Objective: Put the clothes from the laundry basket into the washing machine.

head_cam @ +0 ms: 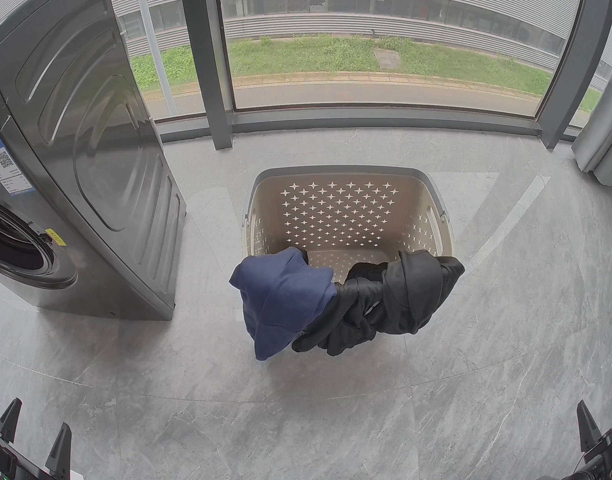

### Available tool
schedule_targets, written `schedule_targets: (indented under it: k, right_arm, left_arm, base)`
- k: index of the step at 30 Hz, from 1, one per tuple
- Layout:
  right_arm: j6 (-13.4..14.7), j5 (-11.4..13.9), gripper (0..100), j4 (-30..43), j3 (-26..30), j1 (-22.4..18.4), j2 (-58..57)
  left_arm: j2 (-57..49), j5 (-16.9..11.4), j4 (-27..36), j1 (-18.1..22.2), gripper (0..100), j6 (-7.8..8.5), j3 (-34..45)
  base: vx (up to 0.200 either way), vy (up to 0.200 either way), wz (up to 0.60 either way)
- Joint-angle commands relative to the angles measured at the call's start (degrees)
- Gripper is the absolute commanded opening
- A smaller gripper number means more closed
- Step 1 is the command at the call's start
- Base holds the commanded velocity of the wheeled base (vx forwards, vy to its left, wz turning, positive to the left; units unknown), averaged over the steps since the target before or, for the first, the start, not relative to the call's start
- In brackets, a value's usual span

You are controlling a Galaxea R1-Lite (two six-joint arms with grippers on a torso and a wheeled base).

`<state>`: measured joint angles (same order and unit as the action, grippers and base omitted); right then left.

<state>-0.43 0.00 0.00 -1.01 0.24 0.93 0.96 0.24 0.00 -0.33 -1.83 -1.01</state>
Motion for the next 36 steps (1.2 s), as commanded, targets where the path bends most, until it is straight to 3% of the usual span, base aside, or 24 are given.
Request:
schedule_targets:
  k: [1,8,36]
  right_arm:
    - [-0.01,0.0,100,0.0,0.92,0.02,-0.84]
    - [-0.01,0.0,100,0.0,0.92,0.02,-0.84]
    - [-0.01,0.0,100,0.0,0.92,0.02,-0.84]
  left_arm:
    - [-0.7,0.02,0.0,0.07,100,-0.02,0.92]
    - [-0.7,0.02,0.0,0.07,100,-0.02,0.92]
    - [-0.7,0.11,0.0,-0.02,100,-0.19,0.92]
  base:
    - [0.0,0.0,0.0]
    - [0.0,-0.171,0.0]
    - [0.007,0.0,0.0]
